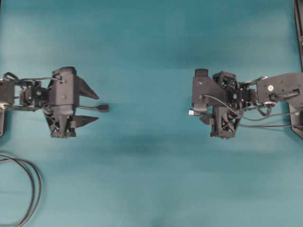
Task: Insert the USB using both arms.
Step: 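Grasp the socket end with left gripper and the USB plug with right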
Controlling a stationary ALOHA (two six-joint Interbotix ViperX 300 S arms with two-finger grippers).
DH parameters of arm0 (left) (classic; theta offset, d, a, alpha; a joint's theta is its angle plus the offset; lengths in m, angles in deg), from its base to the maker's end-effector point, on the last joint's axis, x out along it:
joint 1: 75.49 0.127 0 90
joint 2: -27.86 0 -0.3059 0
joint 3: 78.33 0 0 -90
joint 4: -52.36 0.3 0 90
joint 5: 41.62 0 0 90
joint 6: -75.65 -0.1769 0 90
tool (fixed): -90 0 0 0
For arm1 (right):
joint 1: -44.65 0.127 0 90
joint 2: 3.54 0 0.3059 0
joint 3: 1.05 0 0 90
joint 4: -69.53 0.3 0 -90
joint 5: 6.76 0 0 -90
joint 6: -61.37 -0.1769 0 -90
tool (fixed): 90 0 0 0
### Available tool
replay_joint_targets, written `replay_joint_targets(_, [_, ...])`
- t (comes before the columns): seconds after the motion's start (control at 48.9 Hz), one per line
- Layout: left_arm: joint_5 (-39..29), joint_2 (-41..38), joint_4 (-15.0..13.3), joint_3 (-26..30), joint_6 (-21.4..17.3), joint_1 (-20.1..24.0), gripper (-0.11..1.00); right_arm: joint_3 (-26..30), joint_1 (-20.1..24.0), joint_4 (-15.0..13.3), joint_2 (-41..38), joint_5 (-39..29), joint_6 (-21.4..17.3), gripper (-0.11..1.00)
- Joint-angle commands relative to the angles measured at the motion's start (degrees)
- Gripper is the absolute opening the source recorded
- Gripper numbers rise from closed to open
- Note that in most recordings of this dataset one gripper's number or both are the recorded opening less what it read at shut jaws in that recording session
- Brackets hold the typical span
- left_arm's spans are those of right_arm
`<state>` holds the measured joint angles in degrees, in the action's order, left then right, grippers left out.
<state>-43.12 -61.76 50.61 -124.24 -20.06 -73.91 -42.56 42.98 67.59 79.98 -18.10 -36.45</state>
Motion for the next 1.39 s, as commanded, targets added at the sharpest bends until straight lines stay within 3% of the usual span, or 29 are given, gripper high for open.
replay_joint_targets(0.0, [0.0, -0.7, 0.2, 1.8, -1.1, 0.3, 0.87, 1.4, -0.4, -0.3, 0.3, 0.1, 0.1, 0.53])
replay_joint_targets(0.778, [-1.3, -1.6, 0.2, 1.2, -0.9, 1.0, 0.87, 3.1, -0.4, -0.2, -5.8, 0.1, 0.1, 0.51])
replay_joint_targets(1.064, [-2.4, -1.6, 0.2, 1.1, -1.1, 1.1, 0.87, 2.6, -0.2, -0.3, -6.1, -1.9, 0.3, 0.29])
replay_joint_targets(1.372, [-1.8, -2.6, 0.2, 1.3, -1.1, 1.3, 0.87, 2.5, 1.8, -1.1, -6.1, -4.0, 0.6, 0.22])
